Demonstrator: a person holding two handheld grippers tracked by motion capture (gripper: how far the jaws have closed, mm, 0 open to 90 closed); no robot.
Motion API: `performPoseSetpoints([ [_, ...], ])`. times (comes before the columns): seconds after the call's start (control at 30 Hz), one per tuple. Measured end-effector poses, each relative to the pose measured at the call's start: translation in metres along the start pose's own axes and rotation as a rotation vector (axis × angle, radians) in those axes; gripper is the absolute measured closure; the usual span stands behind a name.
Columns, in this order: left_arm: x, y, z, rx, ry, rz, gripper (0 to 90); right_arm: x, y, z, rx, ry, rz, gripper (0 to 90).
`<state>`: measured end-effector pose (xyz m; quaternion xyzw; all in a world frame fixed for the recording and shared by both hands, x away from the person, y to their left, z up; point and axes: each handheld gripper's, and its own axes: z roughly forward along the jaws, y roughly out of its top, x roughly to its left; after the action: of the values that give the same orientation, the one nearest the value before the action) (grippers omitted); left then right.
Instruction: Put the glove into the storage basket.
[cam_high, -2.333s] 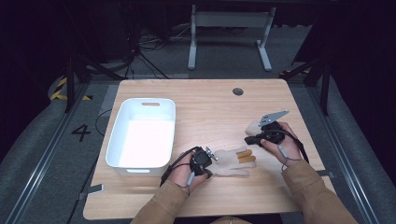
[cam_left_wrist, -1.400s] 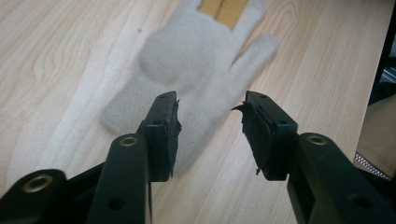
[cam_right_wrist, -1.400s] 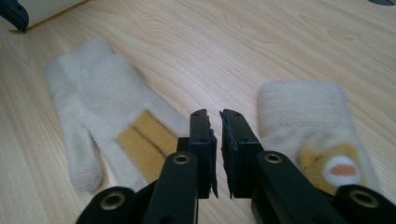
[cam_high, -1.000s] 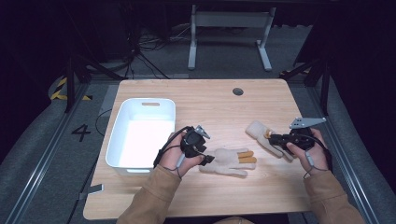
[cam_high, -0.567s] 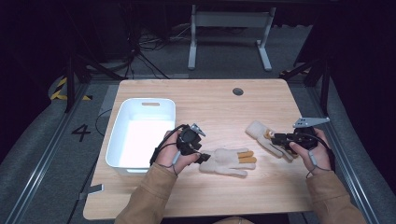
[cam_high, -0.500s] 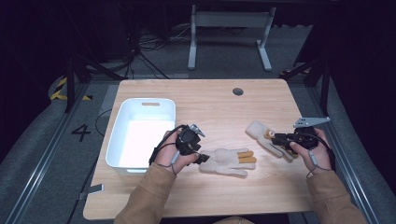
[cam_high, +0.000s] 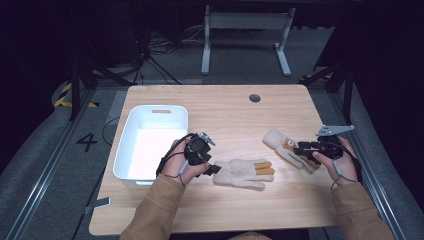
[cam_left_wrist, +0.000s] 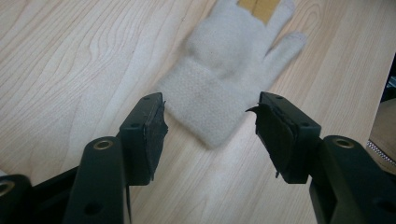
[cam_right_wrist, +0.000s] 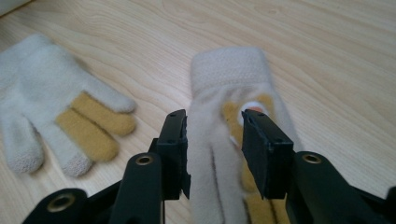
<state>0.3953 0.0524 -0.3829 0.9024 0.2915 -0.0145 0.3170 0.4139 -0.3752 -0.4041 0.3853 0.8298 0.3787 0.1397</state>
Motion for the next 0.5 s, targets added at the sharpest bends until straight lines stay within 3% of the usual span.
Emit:
performPoseSetpoints([
  [0.23, 0.000, -0.002, -0.001, 0.006, 0.007, -0.001, 42.5, -0.003, 0.001, 0.006, -0.035, -0.013, -0.043, 53.5],
  [0.3, -0.001, -0.003, -0.001, 0.003, 0.006, -0.003, 42.5, -0.003, 0.001, 0.008, -0.021, -0.006, -0.025, 53.2],
  [0.37, -0.001, -0.004, -0.002, 0.000, 0.009, -0.005, 42.4, -0.003, 0.002, 0.010, -0.014, -0.026, -0.052, 51.3],
  [0.5, -0.001, -0.005, -0.002, 0.004, 0.012, -0.006, 42.1, -0.004, 0.002, 0.017, 0.021, -0.069, -0.057, 47.6],
])
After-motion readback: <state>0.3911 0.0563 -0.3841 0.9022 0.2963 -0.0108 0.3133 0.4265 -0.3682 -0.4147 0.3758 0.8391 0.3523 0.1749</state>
